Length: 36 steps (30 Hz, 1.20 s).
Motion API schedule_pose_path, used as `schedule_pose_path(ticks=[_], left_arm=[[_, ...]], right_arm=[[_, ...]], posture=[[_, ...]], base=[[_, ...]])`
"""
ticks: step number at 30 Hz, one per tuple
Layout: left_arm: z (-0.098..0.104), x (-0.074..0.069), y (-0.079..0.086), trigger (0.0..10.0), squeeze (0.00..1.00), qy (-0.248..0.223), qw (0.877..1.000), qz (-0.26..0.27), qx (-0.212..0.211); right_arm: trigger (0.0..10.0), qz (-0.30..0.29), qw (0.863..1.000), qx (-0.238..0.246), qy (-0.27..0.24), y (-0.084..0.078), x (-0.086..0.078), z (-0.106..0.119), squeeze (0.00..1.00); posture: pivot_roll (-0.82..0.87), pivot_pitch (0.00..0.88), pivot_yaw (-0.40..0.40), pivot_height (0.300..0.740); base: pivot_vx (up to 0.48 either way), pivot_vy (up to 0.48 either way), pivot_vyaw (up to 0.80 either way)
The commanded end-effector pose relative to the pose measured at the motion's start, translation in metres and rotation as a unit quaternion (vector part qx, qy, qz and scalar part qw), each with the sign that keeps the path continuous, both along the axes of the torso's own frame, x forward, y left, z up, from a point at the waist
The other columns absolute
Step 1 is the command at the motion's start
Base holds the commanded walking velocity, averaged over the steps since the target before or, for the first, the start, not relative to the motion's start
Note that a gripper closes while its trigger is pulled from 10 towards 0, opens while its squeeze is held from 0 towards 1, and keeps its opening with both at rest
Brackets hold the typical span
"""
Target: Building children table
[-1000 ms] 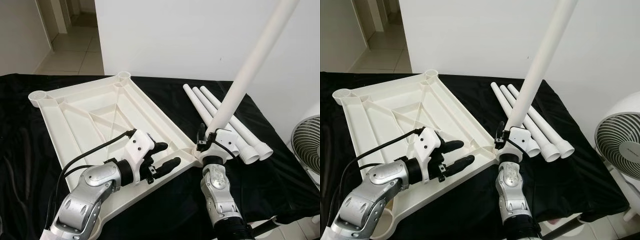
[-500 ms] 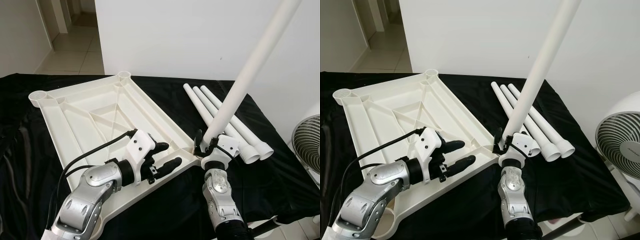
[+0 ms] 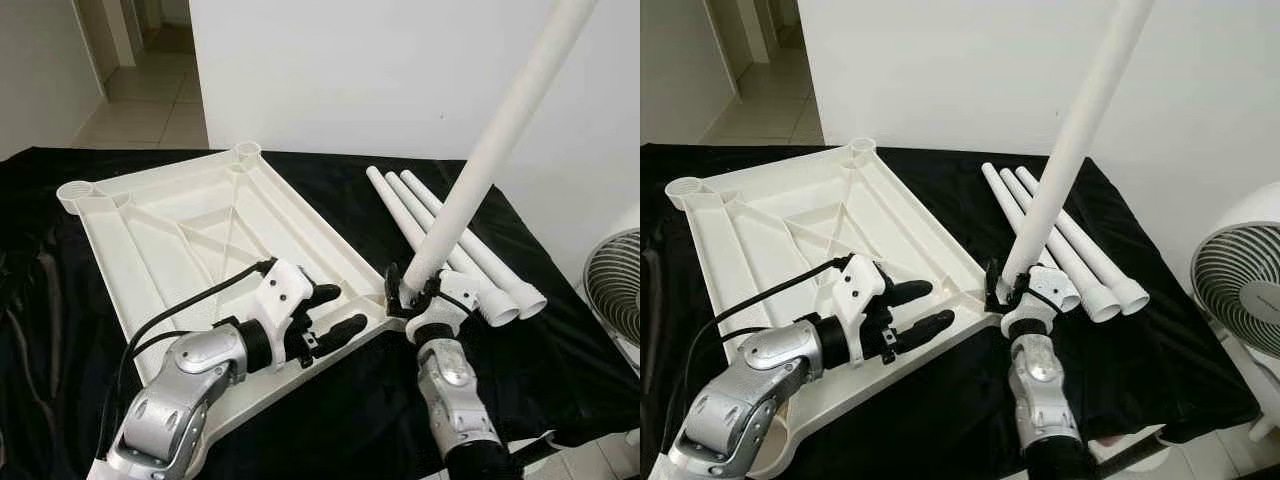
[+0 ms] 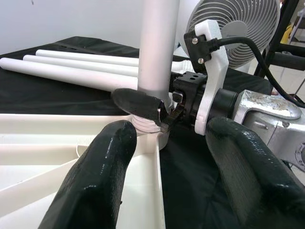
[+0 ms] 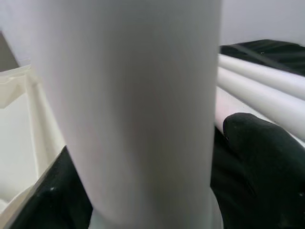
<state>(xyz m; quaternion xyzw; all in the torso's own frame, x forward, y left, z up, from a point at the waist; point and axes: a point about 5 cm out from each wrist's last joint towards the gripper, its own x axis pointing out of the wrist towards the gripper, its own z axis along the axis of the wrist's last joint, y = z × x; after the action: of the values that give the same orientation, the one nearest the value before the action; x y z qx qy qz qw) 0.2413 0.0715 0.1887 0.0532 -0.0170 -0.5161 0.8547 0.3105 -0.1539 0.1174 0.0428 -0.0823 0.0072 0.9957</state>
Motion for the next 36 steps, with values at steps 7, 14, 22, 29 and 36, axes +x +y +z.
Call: schedule_pose_path(ticks=[7, 14, 22, 29, 36], left_arm=[[-0.002, 0.002, -0.005, 10.0, 0.00, 0.000, 1.000, 0.027, -0.003], [-0.005, 0.000, -0.008, 10.0, 0.00, 0.004, 1.000, 0.022, 0.001], [-0.006, -0.001, -0.010, 10.0, 0.00, 0.006, 1.000, 0.019, 0.002], [-0.005, 0.000, -0.009, 10.0, 0.00, 0.004, 1.000, 0.022, 0.001], [-0.006, 0.000, -0.008, 10.0, 0.00, 0.003, 1.000, 0.026, 0.003]], right_arm=[[10.0, 0.053, 0.999, -0.006, 0.013, -0.011, -0.002, -0.002, 0.00], [10.0, 0.112, 0.993, -0.029, 0.002, -0.018, -0.001, 0.007, 0.00], [0.0, 0.162, 0.986, -0.046, -0.013, -0.029, 0.004, 0.021, 0.00], [0.0, 0.173, 0.983, -0.048, -0.024, -0.035, 0.012, 0.031, 0.00], [0.0, 0.190, 0.980, -0.049, -0.027, -0.034, 0.014, 0.035, 0.00]], posture=[[0.02, 0.047, -0.051, 0.740], [0.02, 0.048, -0.048, 0.740], [0.02, 0.049, -0.048, 0.740], [0.02, 0.046, -0.053, 0.740], [0.03, 0.045, -0.056, 0.740]], base=[[0.000, 0.000, 0.00], [0.000, 0.000, 0.00], [0.000, 0.000, 0.00], [0.000, 0.000, 0.00], [0.000, 0.000, 0.00]])
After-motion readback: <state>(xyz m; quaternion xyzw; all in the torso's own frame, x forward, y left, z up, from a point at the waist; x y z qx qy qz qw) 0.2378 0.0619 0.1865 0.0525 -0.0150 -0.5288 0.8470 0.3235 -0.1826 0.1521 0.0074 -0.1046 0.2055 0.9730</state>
